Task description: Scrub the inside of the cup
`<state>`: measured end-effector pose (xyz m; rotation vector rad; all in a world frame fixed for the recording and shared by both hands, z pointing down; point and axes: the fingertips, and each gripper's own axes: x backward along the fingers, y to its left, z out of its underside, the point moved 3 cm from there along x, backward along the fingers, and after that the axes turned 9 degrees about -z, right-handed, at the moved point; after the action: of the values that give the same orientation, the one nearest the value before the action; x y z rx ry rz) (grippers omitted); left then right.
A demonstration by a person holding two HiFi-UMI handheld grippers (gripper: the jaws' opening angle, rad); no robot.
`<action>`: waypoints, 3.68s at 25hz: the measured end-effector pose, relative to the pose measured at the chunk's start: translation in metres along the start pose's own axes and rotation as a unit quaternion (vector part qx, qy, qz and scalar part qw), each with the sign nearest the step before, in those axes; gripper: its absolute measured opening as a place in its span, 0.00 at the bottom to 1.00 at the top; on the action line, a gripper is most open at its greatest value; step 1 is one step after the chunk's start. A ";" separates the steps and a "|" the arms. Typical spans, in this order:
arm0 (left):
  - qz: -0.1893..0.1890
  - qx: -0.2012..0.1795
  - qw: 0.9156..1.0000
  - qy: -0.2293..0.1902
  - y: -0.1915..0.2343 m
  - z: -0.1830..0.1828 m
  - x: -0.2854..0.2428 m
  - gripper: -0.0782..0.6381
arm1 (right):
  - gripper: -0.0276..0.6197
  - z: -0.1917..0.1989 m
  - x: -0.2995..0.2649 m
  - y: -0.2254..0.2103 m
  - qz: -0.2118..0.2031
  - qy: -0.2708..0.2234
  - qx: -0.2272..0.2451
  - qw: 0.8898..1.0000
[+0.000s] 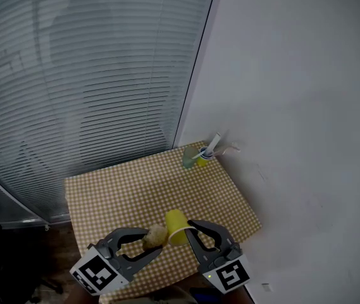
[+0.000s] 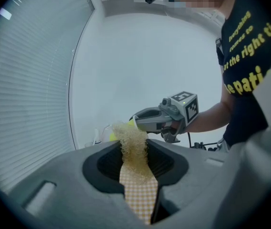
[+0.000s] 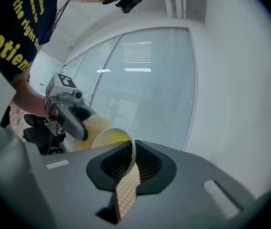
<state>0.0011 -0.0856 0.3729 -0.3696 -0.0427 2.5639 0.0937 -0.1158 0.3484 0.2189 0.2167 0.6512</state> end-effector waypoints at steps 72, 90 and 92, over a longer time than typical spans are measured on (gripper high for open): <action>-0.029 -0.023 0.999 -0.007 0.012 -0.035 0.012 0.30 | 0.08 0.015 -0.004 0.029 -0.053 0.113 0.047 0.991; -0.052 -0.032 0.998 -0.008 0.026 -0.032 0.010 0.30 | 0.08 0.011 -0.013 0.049 -0.084 0.106 0.059 0.989; -0.046 -0.028 0.998 -0.013 0.022 -0.034 0.010 0.30 | 0.08 0.013 -0.013 0.047 -0.082 0.108 0.060 0.989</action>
<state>-0.0092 -0.1005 0.3352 -0.3467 -0.1385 2.4816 0.0601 -0.0891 0.3749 0.2439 0.4786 0.4986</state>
